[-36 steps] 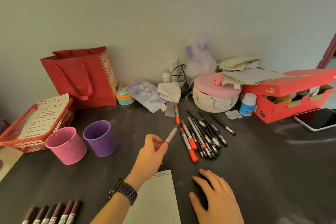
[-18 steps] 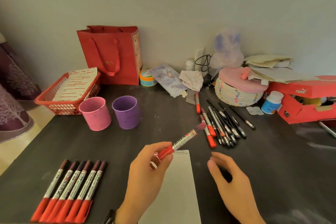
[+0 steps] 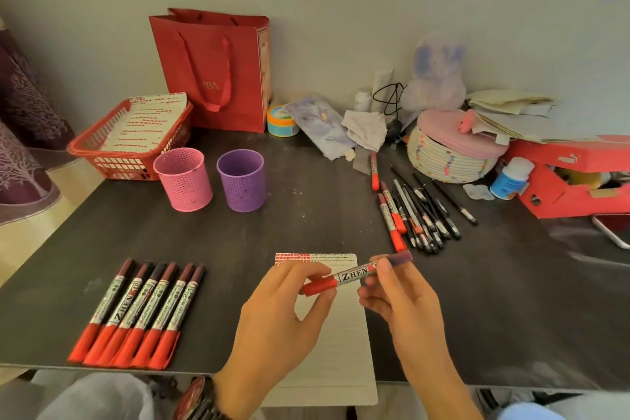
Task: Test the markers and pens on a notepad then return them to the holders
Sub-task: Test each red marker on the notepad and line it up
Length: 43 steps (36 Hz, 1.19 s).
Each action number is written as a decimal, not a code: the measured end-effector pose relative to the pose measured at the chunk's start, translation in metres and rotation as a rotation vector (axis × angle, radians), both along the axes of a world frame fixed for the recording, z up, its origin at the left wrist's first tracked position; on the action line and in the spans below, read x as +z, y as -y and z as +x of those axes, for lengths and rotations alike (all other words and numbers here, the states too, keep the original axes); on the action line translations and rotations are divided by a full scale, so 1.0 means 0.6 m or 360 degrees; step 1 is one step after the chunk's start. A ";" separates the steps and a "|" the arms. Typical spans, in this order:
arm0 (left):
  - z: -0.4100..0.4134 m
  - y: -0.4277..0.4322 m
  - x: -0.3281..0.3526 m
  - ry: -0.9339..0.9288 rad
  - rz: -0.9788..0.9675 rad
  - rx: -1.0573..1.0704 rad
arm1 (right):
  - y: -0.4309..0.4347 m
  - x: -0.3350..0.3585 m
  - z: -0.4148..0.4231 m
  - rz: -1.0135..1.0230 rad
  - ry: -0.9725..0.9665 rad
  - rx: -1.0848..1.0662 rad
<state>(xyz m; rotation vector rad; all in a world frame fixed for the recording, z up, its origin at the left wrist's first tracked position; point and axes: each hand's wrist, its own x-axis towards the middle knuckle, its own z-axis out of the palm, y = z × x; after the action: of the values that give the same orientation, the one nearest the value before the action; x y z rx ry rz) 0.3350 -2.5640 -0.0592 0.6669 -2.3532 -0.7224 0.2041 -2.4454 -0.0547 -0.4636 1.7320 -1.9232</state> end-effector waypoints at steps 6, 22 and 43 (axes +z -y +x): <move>-0.017 -0.013 -0.008 0.0062 0.0306 -0.0050 | -0.001 -0.014 0.023 -0.0099 0.0104 0.0077; -0.039 -0.056 -0.013 0.0354 -0.0403 0.0237 | 0.046 0.010 0.033 -0.0655 0.1349 -0.0382; -0.005 0.137 -0.085 0.0444 0.0237 0.0025 | 0.115 -0.016 -0.058 0.0158 0.0313 0.0292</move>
<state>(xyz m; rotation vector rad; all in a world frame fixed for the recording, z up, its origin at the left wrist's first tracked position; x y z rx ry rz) 0.3321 -2.6459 -0.1101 0.9003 -2.5593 -0.8513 0.1693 -2.5143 -0.0642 -0.3699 1.5923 -1.6862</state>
